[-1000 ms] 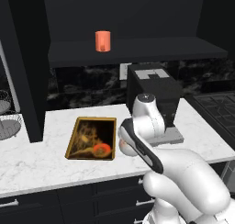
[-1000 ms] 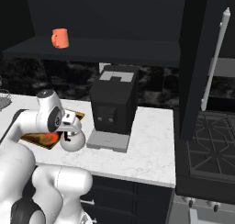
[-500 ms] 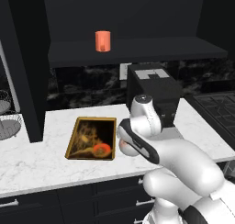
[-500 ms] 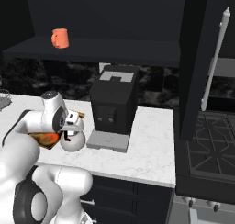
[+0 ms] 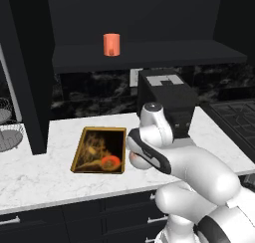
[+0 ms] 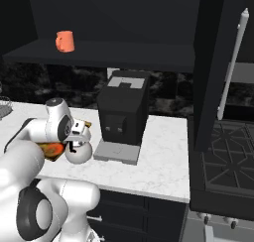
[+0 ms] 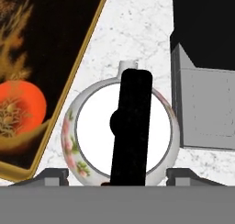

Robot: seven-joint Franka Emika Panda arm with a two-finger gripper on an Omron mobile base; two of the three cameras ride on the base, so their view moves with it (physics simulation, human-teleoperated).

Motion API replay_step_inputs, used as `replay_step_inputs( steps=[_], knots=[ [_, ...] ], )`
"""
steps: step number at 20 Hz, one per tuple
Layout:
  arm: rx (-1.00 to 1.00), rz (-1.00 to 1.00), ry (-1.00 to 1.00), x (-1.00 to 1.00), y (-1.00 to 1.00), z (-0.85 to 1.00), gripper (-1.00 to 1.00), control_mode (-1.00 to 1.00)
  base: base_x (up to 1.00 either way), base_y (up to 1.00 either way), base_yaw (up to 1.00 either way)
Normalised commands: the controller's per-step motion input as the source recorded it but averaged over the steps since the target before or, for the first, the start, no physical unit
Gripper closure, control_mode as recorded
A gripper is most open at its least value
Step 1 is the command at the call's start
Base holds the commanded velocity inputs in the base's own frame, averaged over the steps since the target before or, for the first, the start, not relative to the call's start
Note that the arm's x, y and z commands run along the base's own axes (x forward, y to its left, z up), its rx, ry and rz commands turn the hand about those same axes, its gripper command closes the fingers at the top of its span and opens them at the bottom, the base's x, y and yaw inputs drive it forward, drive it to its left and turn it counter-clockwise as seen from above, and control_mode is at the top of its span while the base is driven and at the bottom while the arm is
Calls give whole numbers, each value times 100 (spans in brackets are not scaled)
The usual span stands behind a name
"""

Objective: Pick the kettle from the counter and place it on the tray. Then pick the mug from the cabinet and place it on the tray. Then close the cabinet doors.

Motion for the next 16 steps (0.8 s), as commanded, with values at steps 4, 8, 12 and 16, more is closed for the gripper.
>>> replay_step_inputs(
  steps=[4,8,12,16],
  knots=[
    [0,-3,-2,-2,0,-6,100,-100,0,0,0],
    [0,-2,0,-13,0,-9,100,-100,0,0,0],
    [0,0,-19,-17,25,22,100,-100,0,0,0],
    [0,0,-26,-53,44,43,100,-100,0,0,0]
  ],
)
